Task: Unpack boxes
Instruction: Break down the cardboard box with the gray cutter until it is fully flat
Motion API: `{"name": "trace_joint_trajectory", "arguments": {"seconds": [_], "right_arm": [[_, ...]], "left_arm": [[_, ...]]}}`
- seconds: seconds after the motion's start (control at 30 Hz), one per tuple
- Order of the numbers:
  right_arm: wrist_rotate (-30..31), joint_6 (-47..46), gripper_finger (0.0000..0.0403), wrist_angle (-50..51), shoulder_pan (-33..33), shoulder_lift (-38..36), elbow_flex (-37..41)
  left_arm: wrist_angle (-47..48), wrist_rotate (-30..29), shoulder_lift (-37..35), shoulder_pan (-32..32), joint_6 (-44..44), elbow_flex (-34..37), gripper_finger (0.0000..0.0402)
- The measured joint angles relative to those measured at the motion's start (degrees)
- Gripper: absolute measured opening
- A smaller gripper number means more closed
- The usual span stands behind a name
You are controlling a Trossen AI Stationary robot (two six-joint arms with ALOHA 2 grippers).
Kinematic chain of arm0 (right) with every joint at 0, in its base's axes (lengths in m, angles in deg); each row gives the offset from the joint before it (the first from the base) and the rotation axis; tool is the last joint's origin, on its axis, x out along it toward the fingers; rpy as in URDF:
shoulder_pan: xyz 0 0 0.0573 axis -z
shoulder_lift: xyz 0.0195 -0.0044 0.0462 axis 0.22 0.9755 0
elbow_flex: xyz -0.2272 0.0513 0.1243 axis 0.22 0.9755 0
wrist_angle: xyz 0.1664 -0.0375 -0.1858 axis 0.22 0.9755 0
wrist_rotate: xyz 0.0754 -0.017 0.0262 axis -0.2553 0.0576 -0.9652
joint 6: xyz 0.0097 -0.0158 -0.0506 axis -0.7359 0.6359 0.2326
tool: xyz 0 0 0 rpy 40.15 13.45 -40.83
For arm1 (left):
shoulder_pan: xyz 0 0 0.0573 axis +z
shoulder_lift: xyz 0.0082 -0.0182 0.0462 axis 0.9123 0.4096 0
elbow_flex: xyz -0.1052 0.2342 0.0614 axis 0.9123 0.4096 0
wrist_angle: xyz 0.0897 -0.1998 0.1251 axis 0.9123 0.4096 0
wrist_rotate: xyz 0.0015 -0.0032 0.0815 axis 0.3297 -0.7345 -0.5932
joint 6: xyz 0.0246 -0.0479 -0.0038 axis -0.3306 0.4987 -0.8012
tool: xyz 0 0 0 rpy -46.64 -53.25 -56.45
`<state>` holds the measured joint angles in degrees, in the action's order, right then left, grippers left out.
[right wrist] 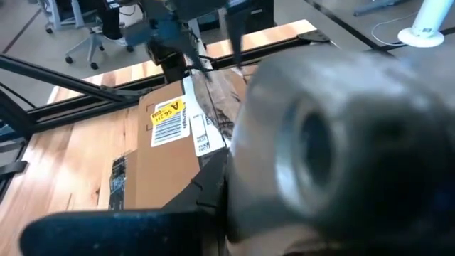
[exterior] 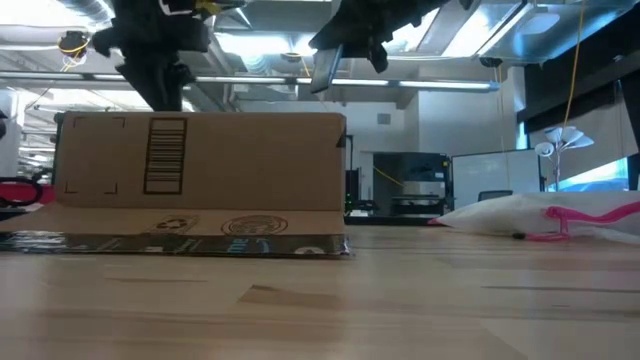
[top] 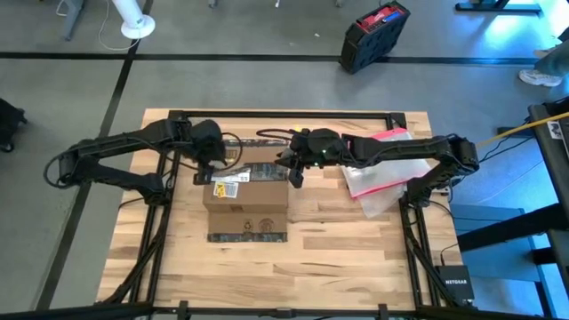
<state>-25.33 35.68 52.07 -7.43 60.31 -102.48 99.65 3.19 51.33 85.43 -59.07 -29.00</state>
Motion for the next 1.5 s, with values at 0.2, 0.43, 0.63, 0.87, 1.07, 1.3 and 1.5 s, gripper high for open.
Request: {"name": "trace_joint_trajectory", "arguments": {"seconds": [0.2, 0.43, 0.63, 0.87, 1.07, 1.3, 1.5], "right_arm": [[-0.1, 1.4, 0.0072, -0.2, 0.0, 0.0, 0.0], [-3.1, 1.6, 0.0072, -0.5, 0.0, 0.0, 0.0], [-2.3, 3.2, 0.0072, 0.2, 0.1, 0.0, 0.0], [-1.0, 3.0, 0.0072, 0.5, 2.8, 1.3, 0.0], [-5.2, 2.8, 0.0072, -0.3, 3.4, 5.4, 0.0], [-4.6, 2.7, 0.0072, -0.3, 3.3, 8.1, 0.0], [-6.1, 2.7, 0.0072, -1.2, 3.4, 8.1, 0.0]], "left_arm": [[-2.4, -3.3, 0.9, -2.0, -1.3, 0.0, 0.0192], [-2.8, -2.6, 1.1, -8.5, 6.9, -0.1, 0.0192], [-5.3, 4.8, 1.1, -14.5, 12.7, -0.1, 0.0192], [-8.7, 6.0, 1.1, -17.7, 17.8, -0.2, 0.0192], [-11.3, 1.5, 1.0, -17.6, 19.3, -0.2, 0.0192], [-13.0, 2.5, 1.8, -16.2, 18.9, -0.2, 0.0192], [-12.8, 11.3, 4.9, -13.0, 18.4, -0.2, 0.0192]]}}
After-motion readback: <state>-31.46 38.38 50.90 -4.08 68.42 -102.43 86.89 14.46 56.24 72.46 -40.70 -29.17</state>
